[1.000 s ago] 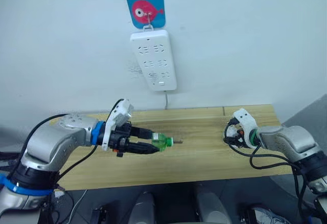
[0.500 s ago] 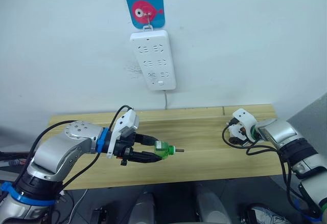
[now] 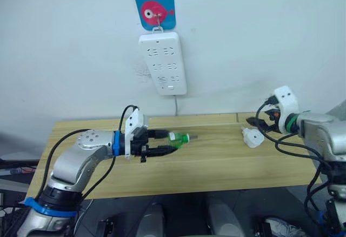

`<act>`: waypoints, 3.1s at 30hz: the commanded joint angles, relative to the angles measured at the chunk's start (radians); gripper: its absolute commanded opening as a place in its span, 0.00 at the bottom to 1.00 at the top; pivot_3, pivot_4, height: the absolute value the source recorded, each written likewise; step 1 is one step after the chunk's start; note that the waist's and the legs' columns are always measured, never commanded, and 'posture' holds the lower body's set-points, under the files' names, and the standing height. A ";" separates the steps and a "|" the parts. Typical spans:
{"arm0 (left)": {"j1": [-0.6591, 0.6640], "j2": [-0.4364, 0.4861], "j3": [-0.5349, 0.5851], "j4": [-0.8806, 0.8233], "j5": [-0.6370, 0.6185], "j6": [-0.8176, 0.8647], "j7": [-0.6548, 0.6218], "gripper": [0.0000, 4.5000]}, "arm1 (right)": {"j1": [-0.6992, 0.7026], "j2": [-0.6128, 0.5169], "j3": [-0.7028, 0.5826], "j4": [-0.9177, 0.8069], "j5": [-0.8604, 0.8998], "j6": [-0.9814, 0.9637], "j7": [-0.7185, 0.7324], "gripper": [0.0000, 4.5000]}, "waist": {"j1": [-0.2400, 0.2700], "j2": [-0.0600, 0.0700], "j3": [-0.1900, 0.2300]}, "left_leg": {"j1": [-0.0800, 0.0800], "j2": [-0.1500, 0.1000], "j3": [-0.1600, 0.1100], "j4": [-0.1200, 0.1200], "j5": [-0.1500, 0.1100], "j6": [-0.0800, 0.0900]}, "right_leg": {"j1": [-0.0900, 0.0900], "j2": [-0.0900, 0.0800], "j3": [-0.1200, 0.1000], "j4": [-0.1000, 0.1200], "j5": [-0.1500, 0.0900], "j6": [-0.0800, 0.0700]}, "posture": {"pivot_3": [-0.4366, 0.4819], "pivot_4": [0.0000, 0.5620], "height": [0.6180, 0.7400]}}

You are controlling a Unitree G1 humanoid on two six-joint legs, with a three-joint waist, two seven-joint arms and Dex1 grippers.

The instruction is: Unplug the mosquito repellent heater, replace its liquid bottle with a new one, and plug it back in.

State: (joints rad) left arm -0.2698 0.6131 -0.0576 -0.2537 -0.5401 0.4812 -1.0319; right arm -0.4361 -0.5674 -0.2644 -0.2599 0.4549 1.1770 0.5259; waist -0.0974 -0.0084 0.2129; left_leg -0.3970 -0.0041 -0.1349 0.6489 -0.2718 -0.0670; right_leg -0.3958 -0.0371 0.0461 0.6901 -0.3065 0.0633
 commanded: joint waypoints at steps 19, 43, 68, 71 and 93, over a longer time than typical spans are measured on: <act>-0.070 -0.267 -0.014 -0.002 0.124 -0.237 0.242 0.49 | 0.005 0.740 -0.144 -0.202 0.702 0.025 -0.529 1.00 | -0.045 0.002 -0.002 | 0.002 -0.002 0.000 0.000 0.002 -0.003 | -0.001 -0.001 0.001 0.006 0.000 0.000 | 0.32 0.30 0.95; -0.008 -0.155 -0.034 -0.001 0.194 -0.261 0.200 0.86 | 0.074 0.535 0.046 -0.151 0.921 -0.183 -0.631 0.19 | -0.048 0.002 -0.002 | 0.003 -0.001 0.000 -0.001 0.001 -0.002 | -0.001 0.000 0.001 0.007 0.000 -0.001 | 0.33 0.31 0.95; 0.118 0.108 -0.070 -0.154 0.118 0.113 0.081 1.00 | -0.077 0.384 0.362 1.034 -0.332 -1.378 -0.296 0.19 | -0.040 0.002 -0.001 | 0.005 -0.001 0.001 -0.003 0.001 -0.003 | -0.001 0.001 0.002 0.006 -0.001 -0.001 | 0.41 0.35 0.95; 0.130 0.105 -0.062 -0.167 0.110 0.110 0.085 1.00 | -0.065 0.390 0.341 1.055 -0.341 -1.398 -0.283 0.27 | -0.037 0.002 -0.001 | 0.005 -0.001 0.001 -0.003 0.002 -0.003 | -0.001 0.000 0.002 0.006 -0.001 -0.001 | 0.41 0.36 0.95; 0.608 0.061 0.360 -0.189 0.094 -0.048 0.206 1.00 | 0.290 0.077 0.444 -0.054 -0.207 -0.976 0.177 0.99 | 0.000 0.002 -0.001 | 0.011 0.000 0.001 -0.003 0.001 -0.002 | 0.005 0.000 0.002 0.005 -0.002 -0.003 | 0.47 0.34 0.95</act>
State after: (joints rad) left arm 0.2872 0.6877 0.2410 -0.4173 -0.4475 0.4844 -0.8355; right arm -0.1537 -0.4618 0.1740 -0.2106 0.2156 0.1666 0.6404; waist -0.0970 -0.0061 0.2119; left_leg -0.3843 -0.0039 -0.1340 0.6451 -0.2707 -0.0691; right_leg -0.3886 -0.0375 0.0478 0.6936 -0.3084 0.0605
